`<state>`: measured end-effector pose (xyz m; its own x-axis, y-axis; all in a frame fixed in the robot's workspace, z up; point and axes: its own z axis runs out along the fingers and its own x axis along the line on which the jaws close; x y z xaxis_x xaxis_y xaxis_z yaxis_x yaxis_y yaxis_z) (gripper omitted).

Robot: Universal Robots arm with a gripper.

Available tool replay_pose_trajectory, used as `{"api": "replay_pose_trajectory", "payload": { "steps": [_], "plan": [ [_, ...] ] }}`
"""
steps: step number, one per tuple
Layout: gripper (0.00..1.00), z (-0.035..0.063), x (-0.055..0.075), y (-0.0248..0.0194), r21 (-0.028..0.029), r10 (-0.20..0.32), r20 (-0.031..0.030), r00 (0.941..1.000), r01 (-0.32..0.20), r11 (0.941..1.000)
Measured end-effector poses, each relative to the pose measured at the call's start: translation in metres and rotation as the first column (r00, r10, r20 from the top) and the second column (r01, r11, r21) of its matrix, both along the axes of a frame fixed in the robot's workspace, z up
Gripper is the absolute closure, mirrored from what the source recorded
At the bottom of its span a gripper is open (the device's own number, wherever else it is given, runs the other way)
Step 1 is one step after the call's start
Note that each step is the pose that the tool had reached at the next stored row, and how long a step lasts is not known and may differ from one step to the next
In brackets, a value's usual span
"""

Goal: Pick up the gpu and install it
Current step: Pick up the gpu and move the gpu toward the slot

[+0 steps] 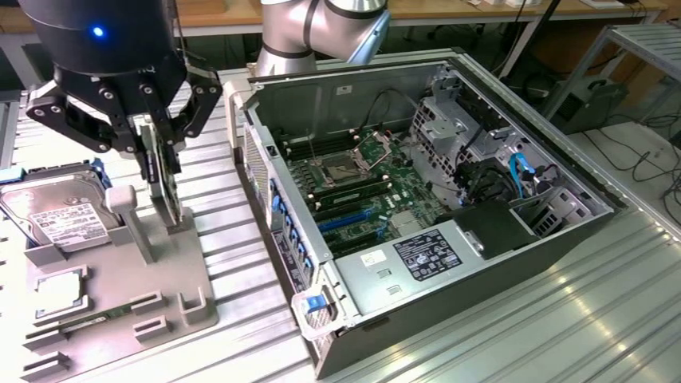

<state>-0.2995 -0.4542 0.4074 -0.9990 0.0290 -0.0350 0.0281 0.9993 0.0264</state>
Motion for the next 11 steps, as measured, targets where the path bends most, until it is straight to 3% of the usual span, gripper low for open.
{"api": "replay_pose_trajectory", "payload": {
  "steps": [4, 7, 11],
  "plan": [
    [0.72, 0.015, 0.0, 0.0001, -0.001, 0.0, 0.005, 1.0, 0.0, 1.0],
    [0.72, 0.0269, 0.0, 0.0, -0.0027, 0.0, 0.0052, 1.0, 0.0, 1.0],
    [0.72, 0.0277, 0.0, 0.0001, -0.0029, 0.0, 0.0052, 1.0, 0.0, 1.0]
  ]
}}
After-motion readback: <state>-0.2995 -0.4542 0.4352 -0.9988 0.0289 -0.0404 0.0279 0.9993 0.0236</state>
